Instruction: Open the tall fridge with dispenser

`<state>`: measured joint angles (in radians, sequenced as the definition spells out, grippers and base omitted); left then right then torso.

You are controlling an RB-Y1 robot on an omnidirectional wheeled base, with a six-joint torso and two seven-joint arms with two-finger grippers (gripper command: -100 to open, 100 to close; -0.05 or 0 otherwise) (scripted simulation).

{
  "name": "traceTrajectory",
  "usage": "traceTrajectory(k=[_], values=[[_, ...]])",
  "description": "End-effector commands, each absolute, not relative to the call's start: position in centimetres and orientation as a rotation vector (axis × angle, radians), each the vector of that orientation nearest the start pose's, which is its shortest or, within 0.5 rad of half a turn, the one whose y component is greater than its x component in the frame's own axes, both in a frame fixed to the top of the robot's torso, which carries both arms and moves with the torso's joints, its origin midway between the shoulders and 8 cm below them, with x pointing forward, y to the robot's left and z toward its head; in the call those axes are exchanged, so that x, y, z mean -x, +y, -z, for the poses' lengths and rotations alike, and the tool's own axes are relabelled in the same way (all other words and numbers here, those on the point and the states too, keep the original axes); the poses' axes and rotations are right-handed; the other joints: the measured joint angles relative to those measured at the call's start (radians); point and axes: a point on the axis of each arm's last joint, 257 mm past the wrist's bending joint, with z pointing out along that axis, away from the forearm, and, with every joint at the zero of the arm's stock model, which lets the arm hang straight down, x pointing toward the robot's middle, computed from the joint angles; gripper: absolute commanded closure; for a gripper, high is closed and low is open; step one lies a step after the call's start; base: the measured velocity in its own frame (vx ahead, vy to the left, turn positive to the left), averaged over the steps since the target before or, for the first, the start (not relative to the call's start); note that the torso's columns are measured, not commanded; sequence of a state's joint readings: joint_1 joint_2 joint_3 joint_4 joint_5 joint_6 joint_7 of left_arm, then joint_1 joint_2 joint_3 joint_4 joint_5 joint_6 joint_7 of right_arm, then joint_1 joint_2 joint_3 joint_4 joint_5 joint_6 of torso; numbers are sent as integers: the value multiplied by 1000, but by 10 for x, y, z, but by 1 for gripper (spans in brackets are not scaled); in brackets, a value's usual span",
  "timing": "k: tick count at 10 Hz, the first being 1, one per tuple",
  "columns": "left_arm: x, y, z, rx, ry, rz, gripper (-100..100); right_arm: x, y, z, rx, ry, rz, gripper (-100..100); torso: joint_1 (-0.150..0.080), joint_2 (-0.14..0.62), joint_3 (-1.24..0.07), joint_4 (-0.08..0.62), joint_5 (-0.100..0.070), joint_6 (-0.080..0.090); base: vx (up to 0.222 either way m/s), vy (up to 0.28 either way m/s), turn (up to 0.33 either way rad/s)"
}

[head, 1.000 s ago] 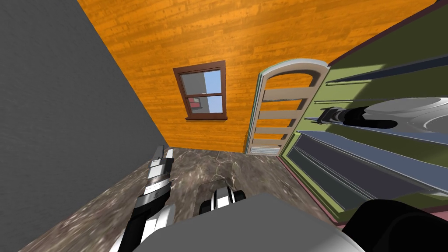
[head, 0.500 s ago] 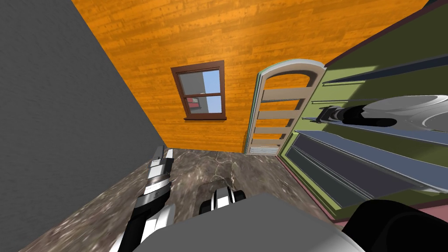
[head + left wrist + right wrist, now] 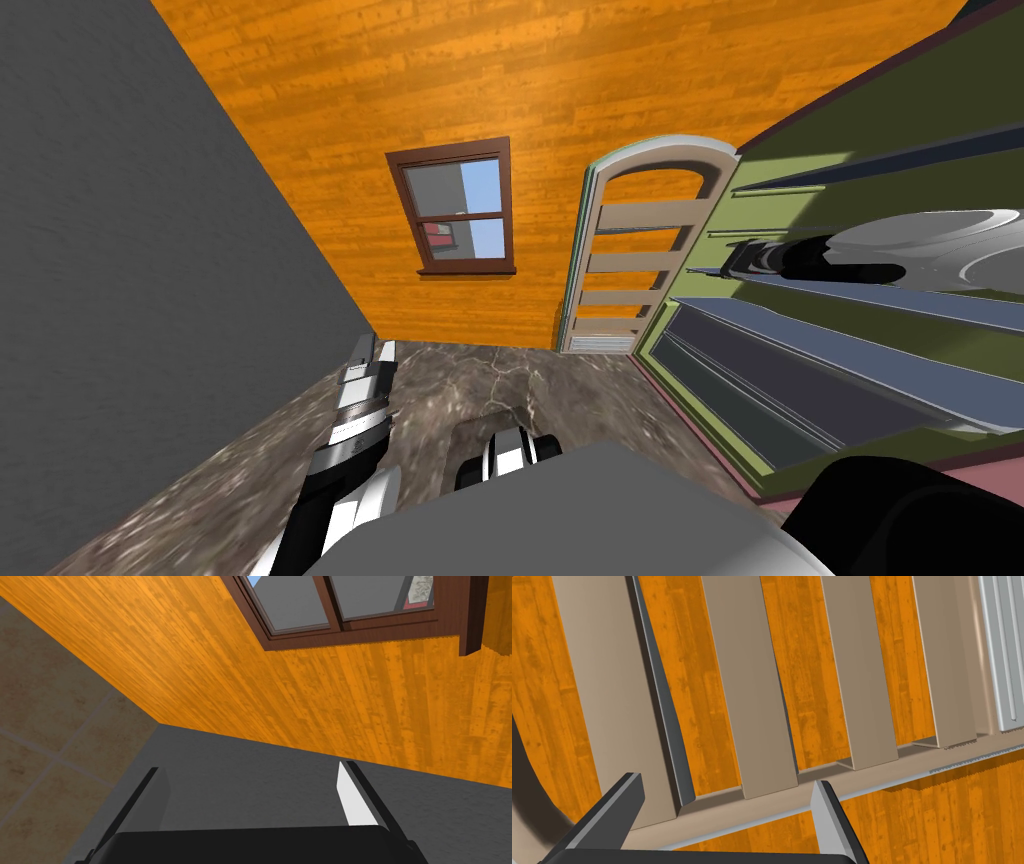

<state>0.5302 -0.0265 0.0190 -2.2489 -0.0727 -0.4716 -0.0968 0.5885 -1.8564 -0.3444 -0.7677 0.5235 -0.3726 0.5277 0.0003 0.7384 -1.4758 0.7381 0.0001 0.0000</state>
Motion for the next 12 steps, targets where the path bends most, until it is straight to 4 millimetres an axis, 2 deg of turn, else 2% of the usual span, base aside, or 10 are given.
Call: traceTrajectory(k=[1,2,3,4,8,9,12], values=[[-351,286,5,659,717,1117,0,-379,-836,-138,788,1884,1364,-100,0,0,0,0,0,1,27,-7,-120],[-351,286,5,659,717,1117,0,-379,-836,-138,788,1885,1364,-100,0,-1,-1,0,0,0,19,-3,-22],[-351,286,5,658,717,1117,0,-387,-828,-149,801,1876,1354,-100,0,-1,-1,0,0,-1,21,-8,-81],[-351,286,5,659,717,1117,0,-385,-831,-146,841,1889,1384,-100,0,-1,0,0,0,0,20,-6,-55],[-351,286,5,658,717,1117,0,-387,-828,-149,804,1877,1356,-100,0,0,0,0,0,0,2,-1,2],[-351,286,5,658,717,1117,0,-387,-828,-149,803,1877,1356,0,0,0,0,0,0,0,0,0,0],[-351,286,5,658,717,1117,0,-387,-828,-149,803,1877,1356,0,0,-1,0,0,0,0,0,0,0]])
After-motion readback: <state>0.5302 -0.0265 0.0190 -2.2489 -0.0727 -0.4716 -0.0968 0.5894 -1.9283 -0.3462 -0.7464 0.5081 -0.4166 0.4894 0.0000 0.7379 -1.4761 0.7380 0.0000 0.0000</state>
